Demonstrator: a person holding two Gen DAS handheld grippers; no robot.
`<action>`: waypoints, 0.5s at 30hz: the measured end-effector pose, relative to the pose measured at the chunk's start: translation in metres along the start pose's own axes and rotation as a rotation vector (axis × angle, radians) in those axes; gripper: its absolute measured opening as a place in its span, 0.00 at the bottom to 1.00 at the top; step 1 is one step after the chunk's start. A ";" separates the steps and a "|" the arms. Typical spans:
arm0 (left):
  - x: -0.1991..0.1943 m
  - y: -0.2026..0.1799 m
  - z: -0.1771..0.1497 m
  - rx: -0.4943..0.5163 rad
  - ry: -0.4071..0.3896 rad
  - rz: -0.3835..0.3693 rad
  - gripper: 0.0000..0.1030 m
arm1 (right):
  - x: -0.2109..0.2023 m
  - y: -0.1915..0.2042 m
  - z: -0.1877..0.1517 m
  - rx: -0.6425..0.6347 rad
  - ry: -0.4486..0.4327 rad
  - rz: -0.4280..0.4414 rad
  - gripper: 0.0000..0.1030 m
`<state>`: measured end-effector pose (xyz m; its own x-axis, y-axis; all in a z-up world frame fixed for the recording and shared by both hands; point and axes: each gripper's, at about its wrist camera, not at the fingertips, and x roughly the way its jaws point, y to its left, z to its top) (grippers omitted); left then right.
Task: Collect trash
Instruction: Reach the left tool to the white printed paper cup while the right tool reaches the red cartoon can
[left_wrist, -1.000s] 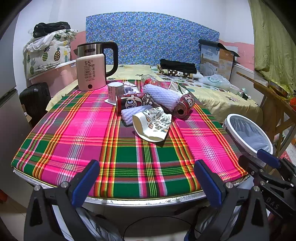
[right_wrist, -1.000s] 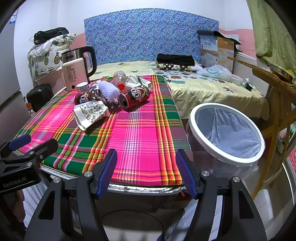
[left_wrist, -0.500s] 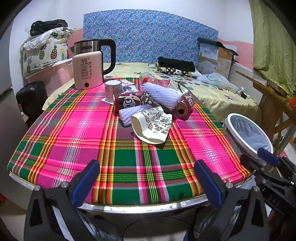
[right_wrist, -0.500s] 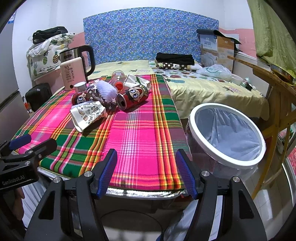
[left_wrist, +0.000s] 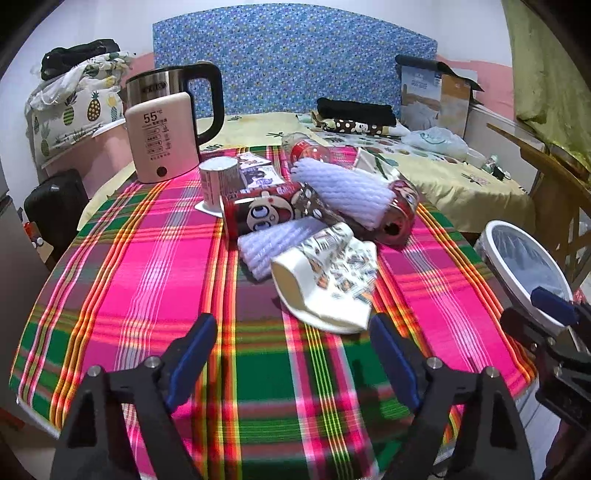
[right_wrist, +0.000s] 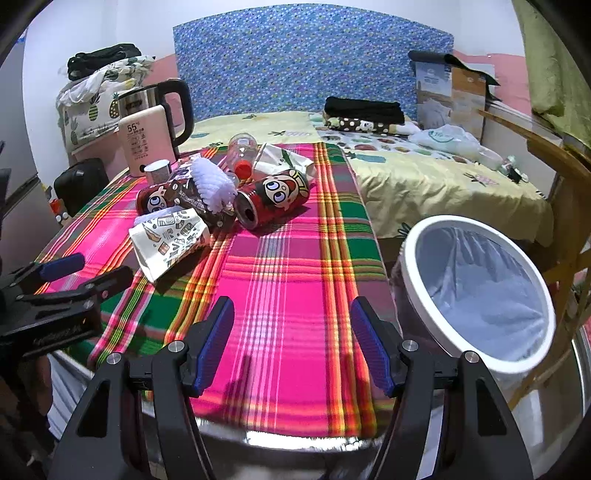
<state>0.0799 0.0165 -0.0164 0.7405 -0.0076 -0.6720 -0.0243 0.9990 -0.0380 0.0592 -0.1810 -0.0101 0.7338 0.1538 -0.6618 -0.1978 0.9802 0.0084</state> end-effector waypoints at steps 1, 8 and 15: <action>0.003 0.001 0.003 -0.001 -0.003 -0.007 0.83 | 0.002 0.000 0.002 0.000 0.003 0.001 0.65; 0.028 0.003 0.023 -0.009 0.003 -0.048 0.74 | 0.015 0.001 0.015 -0.005 0.014 0.024 0.65; 0.048 -0.001 0.025 0.003 0.062 -0.104 0.34 | 0.025 0.002 0.028 -0.013 0.023 0.043 0.65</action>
<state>0.1325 0.0160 -0.0298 0.6960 -0.1140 -0.7089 0.0526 0.9928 -0.1080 0.0953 -0.1720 -0.0052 0.7093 0.1928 -0.6780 -0.2372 0.9711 0.0280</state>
